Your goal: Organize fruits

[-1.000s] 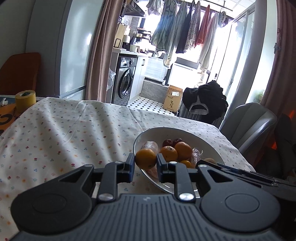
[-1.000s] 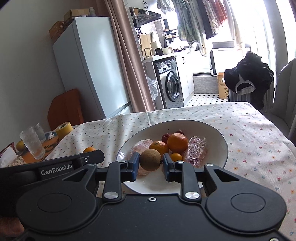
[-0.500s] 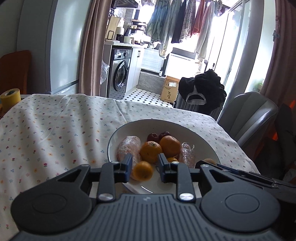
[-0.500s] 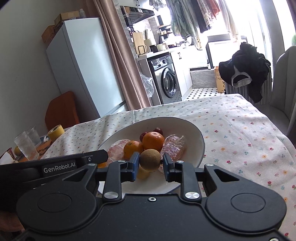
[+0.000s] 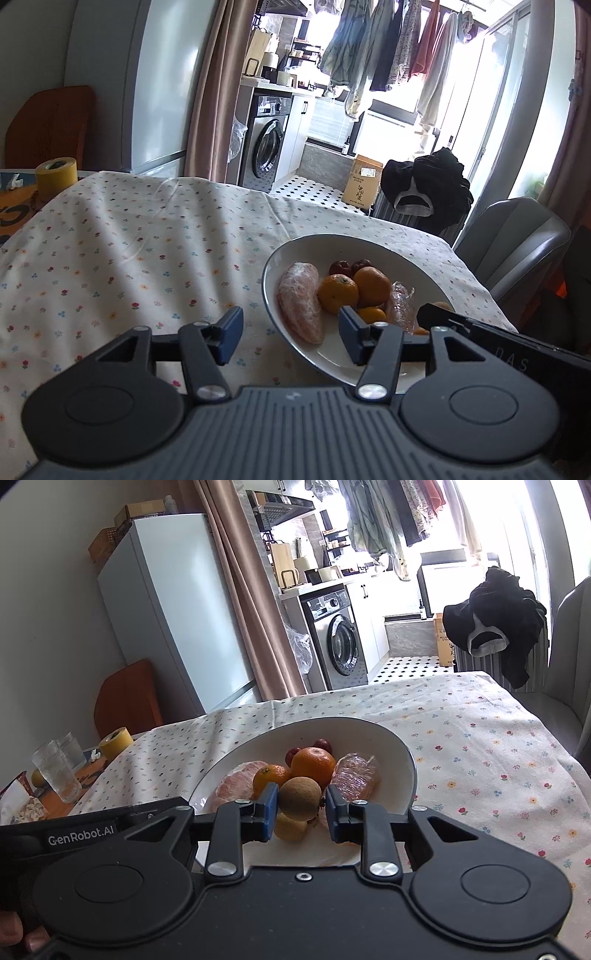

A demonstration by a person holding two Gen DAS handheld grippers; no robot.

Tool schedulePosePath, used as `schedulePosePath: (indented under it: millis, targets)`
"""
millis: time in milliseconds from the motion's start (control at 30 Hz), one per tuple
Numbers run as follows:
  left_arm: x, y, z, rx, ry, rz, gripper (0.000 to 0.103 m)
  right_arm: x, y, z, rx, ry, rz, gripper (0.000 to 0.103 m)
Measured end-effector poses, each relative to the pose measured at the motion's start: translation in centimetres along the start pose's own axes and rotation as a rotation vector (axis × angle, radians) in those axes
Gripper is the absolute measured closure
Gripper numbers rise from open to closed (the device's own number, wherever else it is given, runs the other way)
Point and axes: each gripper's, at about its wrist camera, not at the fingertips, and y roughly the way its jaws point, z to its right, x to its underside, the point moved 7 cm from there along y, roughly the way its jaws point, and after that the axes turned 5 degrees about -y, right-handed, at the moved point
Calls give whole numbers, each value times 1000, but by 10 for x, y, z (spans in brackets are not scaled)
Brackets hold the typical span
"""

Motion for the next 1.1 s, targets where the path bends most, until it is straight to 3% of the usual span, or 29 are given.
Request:
schedulePosePath:
  millis: [233,300,433,600,867,1100]
  targets:
    - [-1,-18,-18,-48,-12,14,22,-3,-7,-8,5,-9,7,64]
    - [-1,-23,-21,-56,6,19,20,-2,-11,-9,20,-8,6,51]
    - [-1,-34,-26,-54,-9,27,16,-1,-18,-10,39,-14,8,48]
    - [0,-46,-33,-60,-24,27,12,-2,-30,-12,60,-26,21,35]
    - [-1,-71,-37,-61,-37,55,8,-6,-51,-18,38,-31,44,2]
    - [1,-96,-37,-59,-48,80,5,-10,-66,-20,16,-27,41,0]
